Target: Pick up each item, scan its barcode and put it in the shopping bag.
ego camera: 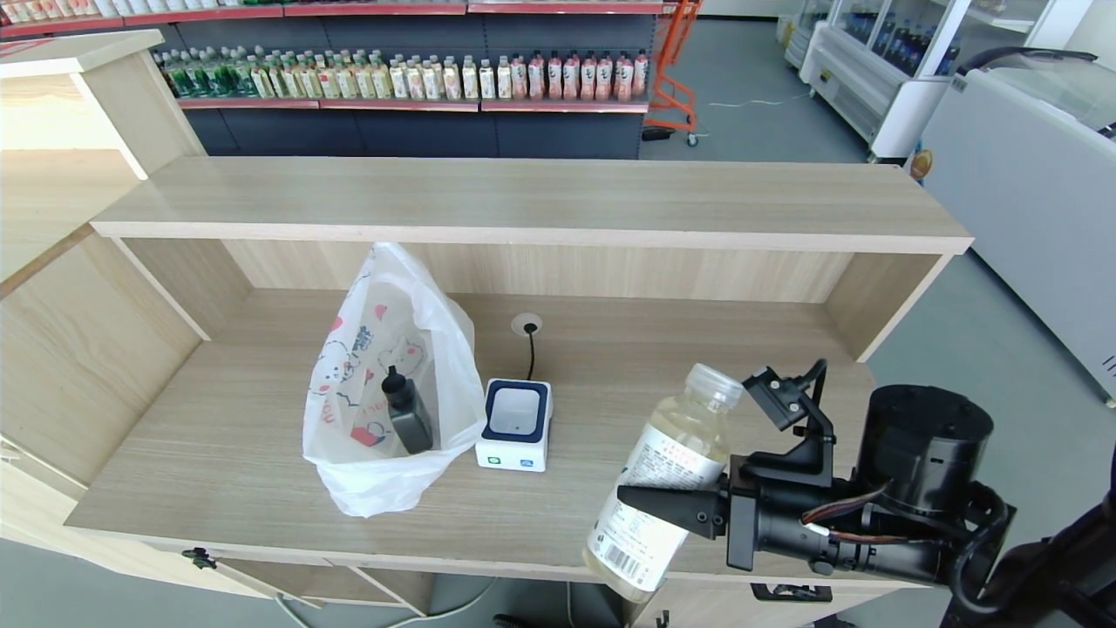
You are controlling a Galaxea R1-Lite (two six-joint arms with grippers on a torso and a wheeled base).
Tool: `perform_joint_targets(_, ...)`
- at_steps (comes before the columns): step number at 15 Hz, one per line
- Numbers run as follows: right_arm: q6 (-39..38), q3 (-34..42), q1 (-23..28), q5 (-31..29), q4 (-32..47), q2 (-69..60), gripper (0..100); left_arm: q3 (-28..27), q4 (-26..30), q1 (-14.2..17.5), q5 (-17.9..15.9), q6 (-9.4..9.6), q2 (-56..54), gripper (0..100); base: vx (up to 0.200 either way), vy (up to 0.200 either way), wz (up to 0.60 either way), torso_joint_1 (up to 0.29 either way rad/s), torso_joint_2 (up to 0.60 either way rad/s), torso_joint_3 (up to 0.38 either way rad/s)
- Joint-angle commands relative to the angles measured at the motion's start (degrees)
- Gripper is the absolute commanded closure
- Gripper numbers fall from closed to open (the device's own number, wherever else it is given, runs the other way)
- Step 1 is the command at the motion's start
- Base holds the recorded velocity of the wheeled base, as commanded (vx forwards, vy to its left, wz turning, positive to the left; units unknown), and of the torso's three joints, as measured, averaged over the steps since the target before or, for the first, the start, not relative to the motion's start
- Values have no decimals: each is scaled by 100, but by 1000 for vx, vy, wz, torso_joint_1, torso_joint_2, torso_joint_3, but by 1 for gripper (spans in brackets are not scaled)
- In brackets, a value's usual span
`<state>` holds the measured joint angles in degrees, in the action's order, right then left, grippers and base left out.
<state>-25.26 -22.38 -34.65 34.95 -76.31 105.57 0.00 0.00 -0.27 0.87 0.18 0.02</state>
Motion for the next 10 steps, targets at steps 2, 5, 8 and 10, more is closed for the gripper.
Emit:
perform_joint_targets(2, 3, 6, -7, 3, 11, 7, 100, 0, 0, 0, 1, -1, -2, 0, 0, 0, 0, 0, 0, 0)
perform_joint_targets(5, 3, 23, -7, 3, 20, 7, 100, 0, 0, 0, 1, -1, -2, 0, 0, 0, 0, 0, 0, 0)
perform_joint_targets(8, 3, 32, -7, 3, 20, -45, 100, 0, 0, 0, 1, -1, -2, 0, 0, 0, 0, 0, 0, 0)
perform_joint_targets(10, 12, 85, 10, 3, 11, -80, 100, 0, 0, 0, 1, -1, -2, 0, 0, 0, 0, 0, 0, 0)
